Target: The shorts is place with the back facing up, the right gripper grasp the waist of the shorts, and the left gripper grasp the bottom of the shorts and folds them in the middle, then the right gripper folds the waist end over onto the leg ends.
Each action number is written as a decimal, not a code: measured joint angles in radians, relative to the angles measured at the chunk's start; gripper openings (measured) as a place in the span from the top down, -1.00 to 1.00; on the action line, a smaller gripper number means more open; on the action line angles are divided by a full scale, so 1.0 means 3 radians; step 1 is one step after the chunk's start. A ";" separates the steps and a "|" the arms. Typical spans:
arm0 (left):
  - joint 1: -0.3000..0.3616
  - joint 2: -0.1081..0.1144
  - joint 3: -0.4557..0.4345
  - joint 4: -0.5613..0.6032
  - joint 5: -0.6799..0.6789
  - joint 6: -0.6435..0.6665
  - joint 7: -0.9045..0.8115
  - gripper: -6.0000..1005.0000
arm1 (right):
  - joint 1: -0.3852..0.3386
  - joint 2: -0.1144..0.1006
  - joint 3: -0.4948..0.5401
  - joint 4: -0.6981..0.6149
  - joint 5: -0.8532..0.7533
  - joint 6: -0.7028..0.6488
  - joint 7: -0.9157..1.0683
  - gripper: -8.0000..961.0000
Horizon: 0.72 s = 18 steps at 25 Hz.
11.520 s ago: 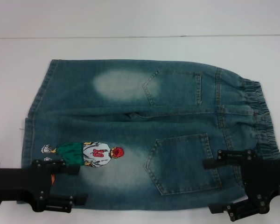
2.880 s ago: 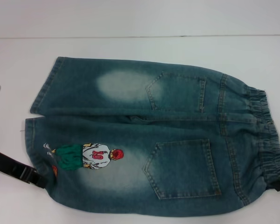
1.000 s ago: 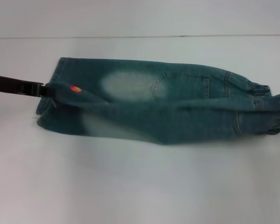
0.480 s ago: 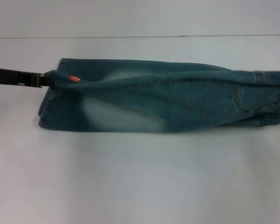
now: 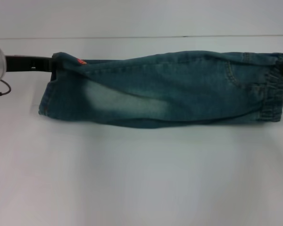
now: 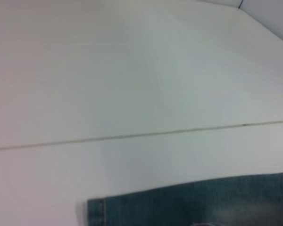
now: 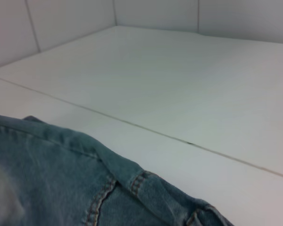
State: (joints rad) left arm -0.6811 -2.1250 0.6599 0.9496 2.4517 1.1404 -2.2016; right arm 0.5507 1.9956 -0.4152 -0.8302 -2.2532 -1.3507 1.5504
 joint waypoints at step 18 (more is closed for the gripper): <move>-0.0179 -0.0028 0.0396 -0.0295 0.0017 -0.0819 0.0023 0.87 | 0.0332 -0.0030 -0.0511 0.0490 -0.0019 0.1036 0.0001 0.87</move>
State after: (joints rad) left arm -0.7348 -2.1333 0.7786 0.8612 2.4569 0.8948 -2.1948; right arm 0.6502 1.9866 -0.5685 -0.6832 -2.2589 -1.0399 1.5506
